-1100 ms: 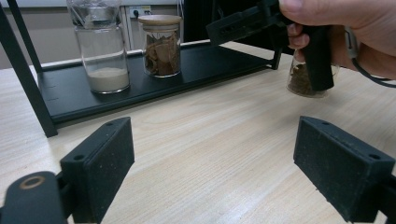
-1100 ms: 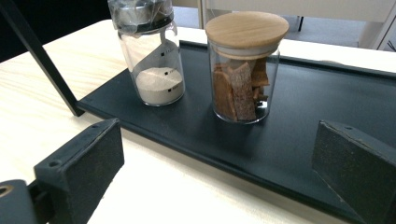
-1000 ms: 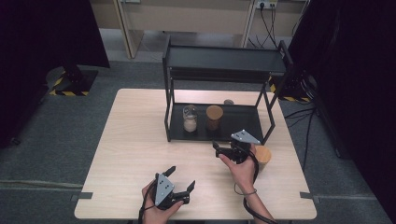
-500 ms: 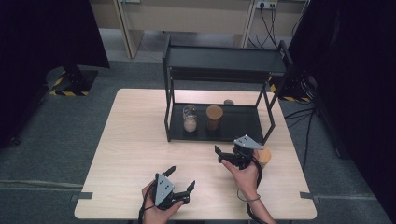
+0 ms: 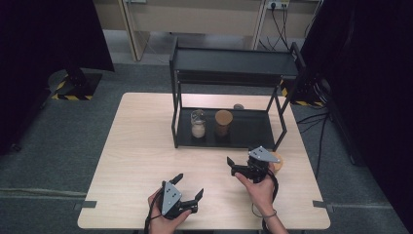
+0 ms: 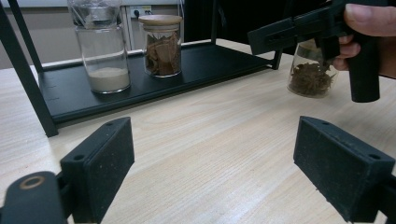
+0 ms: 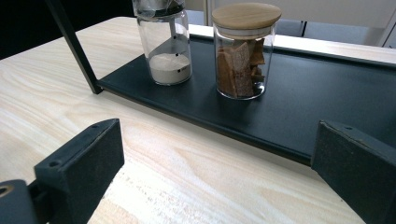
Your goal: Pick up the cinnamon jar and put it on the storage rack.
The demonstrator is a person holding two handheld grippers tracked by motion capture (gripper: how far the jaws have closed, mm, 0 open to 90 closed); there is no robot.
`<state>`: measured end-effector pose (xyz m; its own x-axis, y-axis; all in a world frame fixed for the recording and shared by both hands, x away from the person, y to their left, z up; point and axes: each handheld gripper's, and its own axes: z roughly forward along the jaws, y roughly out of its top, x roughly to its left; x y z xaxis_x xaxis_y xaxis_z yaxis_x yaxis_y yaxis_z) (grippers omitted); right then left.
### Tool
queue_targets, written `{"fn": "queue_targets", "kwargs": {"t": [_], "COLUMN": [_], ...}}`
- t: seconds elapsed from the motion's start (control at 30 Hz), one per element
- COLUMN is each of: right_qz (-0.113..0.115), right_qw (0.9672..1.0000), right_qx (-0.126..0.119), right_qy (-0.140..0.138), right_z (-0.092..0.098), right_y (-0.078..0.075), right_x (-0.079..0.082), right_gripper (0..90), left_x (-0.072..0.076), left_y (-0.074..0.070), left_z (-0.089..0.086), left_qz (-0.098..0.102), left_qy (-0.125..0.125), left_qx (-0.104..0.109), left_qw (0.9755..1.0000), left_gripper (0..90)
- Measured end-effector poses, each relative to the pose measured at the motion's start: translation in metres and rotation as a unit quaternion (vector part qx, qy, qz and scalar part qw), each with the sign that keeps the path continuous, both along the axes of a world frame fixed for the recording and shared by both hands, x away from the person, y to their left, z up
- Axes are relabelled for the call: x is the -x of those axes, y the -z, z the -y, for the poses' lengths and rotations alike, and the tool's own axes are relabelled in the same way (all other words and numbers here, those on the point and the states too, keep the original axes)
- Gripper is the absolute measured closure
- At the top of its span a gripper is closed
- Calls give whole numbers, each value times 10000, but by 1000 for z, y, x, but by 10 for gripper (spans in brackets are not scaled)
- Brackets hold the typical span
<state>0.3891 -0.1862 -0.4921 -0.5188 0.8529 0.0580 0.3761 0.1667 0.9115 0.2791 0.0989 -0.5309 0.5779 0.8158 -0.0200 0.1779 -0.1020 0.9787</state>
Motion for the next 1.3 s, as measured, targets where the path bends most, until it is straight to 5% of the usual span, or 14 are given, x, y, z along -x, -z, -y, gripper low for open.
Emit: {"fn": "queue_targets", "kwargs": {"t": [1.3], "right_qz": [139], "right_qw": [9998], "right_qx": [-30], "right_qy": [-163], "right_z": [24], "right_y": [3], "right_x": [50], "right_gripper": [40], "left_x": [0], "left_y": [0], "left_z": [0], "left_qz": [2], "left_qy": [-14], "left_qx": [8], "left_qw": [10000], "left_gripper": [120]}}
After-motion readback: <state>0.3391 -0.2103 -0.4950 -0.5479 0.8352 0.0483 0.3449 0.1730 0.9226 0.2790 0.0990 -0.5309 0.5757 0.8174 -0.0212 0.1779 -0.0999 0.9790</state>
